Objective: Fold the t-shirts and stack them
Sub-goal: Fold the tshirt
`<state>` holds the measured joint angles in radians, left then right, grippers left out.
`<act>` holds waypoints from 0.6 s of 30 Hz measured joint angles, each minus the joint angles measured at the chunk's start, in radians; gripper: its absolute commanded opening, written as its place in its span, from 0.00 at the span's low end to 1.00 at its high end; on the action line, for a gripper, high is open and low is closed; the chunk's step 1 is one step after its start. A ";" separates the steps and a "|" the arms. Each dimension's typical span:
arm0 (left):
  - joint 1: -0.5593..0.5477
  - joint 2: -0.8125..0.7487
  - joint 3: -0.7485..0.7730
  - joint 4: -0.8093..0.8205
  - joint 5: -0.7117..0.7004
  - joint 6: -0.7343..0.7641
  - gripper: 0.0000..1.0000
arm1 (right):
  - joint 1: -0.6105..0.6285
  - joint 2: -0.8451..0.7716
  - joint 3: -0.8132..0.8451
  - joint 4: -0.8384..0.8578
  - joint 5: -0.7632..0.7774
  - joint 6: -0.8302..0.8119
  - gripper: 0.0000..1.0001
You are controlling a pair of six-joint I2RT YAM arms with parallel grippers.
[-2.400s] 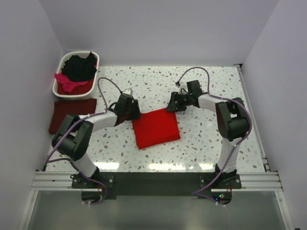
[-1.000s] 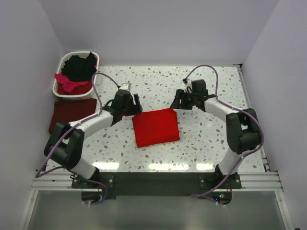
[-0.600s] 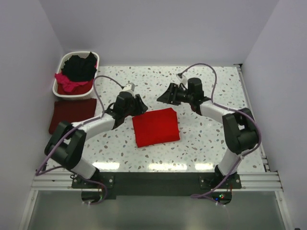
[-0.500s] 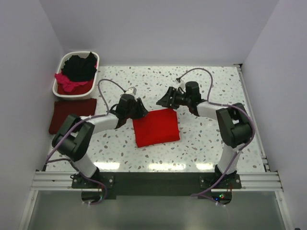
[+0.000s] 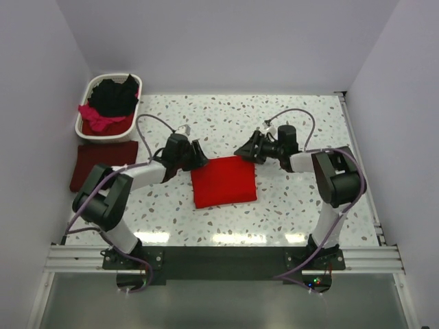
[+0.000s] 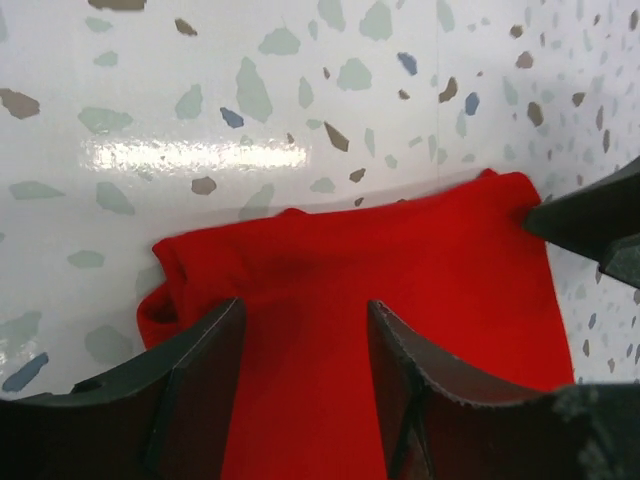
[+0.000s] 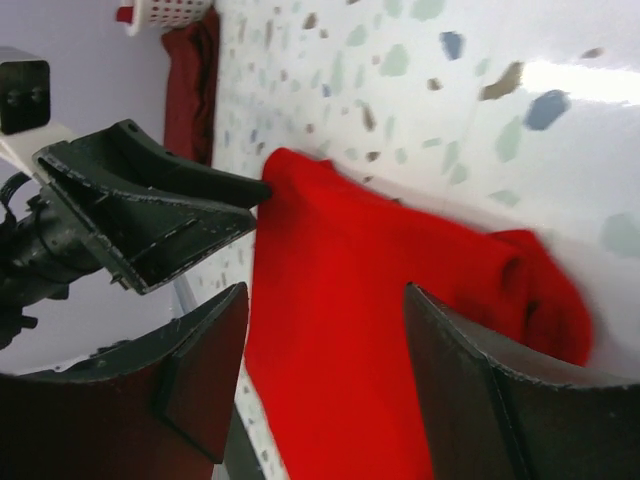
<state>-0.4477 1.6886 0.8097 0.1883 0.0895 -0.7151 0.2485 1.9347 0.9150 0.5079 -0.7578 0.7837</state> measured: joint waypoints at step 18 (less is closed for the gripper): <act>-0.194 -0.301 -0.422 0.114 0.091 -0.182 0.36 | 0.051 -0.161 -0.537 0.371 -0.124 0.174 0.63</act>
<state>-0.6415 1.3872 0.3882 0.3023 0.1802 -0.8974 0.2996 1.7733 0.3779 0.8791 -0.8822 0.9573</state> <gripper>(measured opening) 0.370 0.635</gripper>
